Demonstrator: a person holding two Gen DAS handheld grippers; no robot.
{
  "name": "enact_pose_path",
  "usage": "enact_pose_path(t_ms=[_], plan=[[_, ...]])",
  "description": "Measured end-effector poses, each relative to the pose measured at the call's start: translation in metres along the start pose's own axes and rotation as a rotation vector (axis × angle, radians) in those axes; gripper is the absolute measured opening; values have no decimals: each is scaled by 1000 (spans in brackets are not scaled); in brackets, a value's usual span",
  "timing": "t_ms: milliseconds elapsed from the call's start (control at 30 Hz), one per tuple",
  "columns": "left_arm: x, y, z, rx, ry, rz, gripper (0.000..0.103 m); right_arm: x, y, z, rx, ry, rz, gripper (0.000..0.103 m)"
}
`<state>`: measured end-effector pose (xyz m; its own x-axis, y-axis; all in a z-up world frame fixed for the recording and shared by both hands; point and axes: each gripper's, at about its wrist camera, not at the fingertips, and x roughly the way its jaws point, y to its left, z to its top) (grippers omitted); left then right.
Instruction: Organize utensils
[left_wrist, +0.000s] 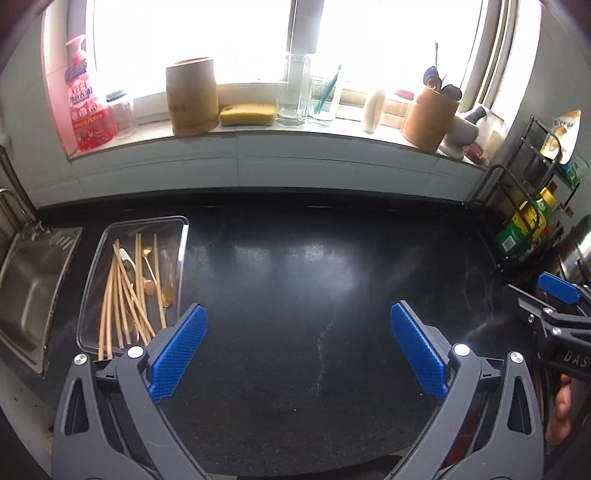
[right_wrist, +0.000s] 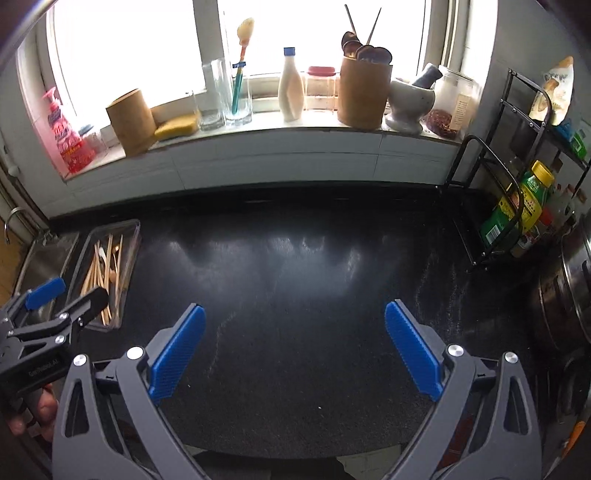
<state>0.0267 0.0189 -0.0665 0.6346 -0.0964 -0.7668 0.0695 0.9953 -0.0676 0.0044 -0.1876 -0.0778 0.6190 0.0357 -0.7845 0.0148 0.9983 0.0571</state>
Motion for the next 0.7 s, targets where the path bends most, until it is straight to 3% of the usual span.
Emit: enact_pose_path(t_ms=[233,333,500,700], plan=[[-4,-2,-4,26,0,21,97,-4,5,-2,-16,-6,54,94],[-6,1,-4,5,-12,83,97,-3,7,0,-25,-6,47,94],[-9,12,-2,-67,10,40,97,-1,7,3,-24,-8,53,94],[-9,11,-3,-46,36,49,97,0,8,7,-24,-8,52,94]])
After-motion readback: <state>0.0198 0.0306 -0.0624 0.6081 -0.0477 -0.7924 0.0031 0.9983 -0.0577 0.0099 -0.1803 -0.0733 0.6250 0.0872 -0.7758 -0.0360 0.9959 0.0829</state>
